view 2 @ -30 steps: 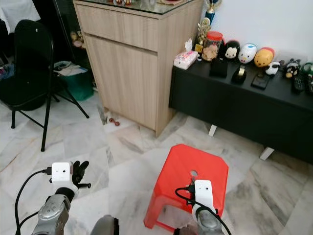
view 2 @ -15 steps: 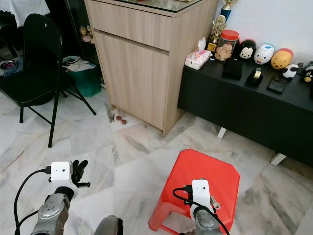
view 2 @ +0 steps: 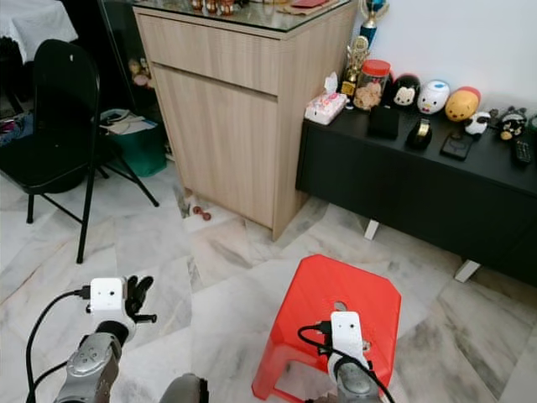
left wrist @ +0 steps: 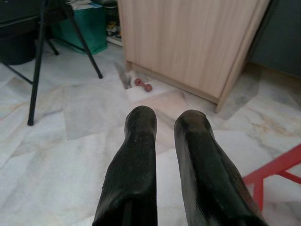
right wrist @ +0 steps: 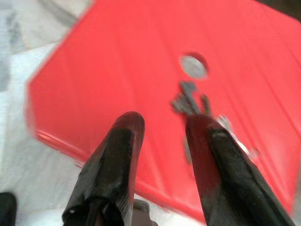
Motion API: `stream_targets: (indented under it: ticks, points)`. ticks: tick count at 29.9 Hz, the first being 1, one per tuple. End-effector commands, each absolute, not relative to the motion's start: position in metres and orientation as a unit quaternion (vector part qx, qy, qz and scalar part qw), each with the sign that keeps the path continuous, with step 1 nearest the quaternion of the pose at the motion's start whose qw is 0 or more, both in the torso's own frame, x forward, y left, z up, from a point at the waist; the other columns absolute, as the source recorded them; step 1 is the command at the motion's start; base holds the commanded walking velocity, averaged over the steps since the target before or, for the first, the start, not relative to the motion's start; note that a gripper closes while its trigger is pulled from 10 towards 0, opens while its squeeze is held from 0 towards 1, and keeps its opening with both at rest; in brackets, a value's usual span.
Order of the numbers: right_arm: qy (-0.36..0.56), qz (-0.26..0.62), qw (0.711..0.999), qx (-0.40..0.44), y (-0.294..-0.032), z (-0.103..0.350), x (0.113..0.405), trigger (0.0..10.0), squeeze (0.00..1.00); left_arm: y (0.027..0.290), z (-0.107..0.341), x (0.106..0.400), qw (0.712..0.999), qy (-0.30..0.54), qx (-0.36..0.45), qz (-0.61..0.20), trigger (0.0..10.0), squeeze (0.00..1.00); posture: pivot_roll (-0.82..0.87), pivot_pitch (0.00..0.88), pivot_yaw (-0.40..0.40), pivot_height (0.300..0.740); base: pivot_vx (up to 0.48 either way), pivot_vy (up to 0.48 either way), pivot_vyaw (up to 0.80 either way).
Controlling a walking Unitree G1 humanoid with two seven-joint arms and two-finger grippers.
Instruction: Hang keys on a hook
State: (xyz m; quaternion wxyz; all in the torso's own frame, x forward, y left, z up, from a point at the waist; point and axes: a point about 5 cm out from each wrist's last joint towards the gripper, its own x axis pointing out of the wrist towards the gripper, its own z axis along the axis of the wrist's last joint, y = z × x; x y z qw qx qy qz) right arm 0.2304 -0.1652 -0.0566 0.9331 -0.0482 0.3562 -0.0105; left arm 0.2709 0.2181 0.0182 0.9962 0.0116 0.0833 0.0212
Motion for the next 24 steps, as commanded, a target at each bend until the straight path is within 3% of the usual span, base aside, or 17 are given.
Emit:
stream_targets:
  ticks: [1,4,11,24]
  points:
    - [0.352,-0.001,0.935,-0.047,-0.161,-0.056,0.231,10.0,0.00,0.220,0.020,0.272,0.996,0.082,0.016,0.021,10.0,0.00,0.18,0.056,-0.037,0.637,0.349,0.000,0.57]
    - [0.353,-0.009,0.935,-0.041,-0.161,-0.056,0.231,10.0,0.00,0.220,0.021,0.272,0.996,0.080,0.017,0.021,10.0,0.00,0.18,0.057,-0.036,0.637,0.334,0.000,0.19]
    - [0.355,-0.024,0.933,-0.043,-0.165,-0.057,0.229,10.0,0.00,0.219,0.020,0.271,0.996,0.080,0.019,0.016,10.0,0.00,0.18,0.058,-0.036,0.637,0.000,0.000,0.00]
    - [0.385,-0.134,0.910,-0.077,-0.201,-0.064,0.210,10.0,0.00,0.217,0.019,0.271,0.996,0.083,0.015,0.009,10.0,0.00,0.18,0.061,-0.037,0.637,0.000,0.000,0.00]
